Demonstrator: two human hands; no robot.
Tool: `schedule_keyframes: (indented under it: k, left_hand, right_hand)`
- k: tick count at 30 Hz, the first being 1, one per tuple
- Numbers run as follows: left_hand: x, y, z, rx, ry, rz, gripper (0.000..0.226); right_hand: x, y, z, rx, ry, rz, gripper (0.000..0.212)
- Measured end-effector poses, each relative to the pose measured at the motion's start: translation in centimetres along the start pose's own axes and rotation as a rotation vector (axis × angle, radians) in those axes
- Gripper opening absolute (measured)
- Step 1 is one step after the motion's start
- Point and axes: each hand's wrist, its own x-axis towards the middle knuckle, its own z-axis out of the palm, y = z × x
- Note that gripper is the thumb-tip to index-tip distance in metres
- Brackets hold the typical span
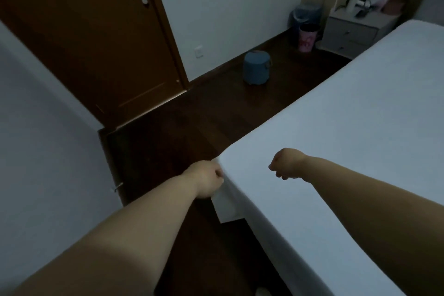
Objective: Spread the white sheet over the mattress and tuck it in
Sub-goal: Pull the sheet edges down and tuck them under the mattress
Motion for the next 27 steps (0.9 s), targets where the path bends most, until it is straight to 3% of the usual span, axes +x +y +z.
schedule_keyframes:
  k: [4,8,12,16,18,21,27]
  left_hand:
    - [8.5,-1.5,-4.5,0.109,-0.056,0.085,0.030]
    - [19.5,-1.4,-8.4,0.231,-0.151,0.240,0.033]
    - [28.0,0.0,-10.6,0.394,-0.322,0.437,0.028]
    - [33.4,0.0,-12.7,0.580,-0.481,0.632,0.026]
    - [35.1,-0.2,-12.8,0.600,-0.493,0.684,0.025]
    - [38.5,-1.0,-11.0,0.635,-0.513,0.775,0.024]
    - [47.0,-5.1,-6.1,1.034,-0.675,0.990,0.027]
  right_hand:
    - [5.5,-4.1,-1.8,0.012,-0.060,0.055,0.034]
    - [11.8,-6.0,-3.4,0.187,0.055,0.161,0.034]
    - [14.4,-6.4,-2.6,0.448,0.203,0.438,0.036]
    - [15.8,-9.3,1.6,0.680,0.251,0.697,0.035]
    - [16.6,-10.8,3.9,0.786,0.243,0.735,0.034]
    - [19.0,-12.6,7.1,0.936,0.382,0.789,0.031]
    - [25.4,-20.1,17.7,1.294,0.523,1.190,0.022]
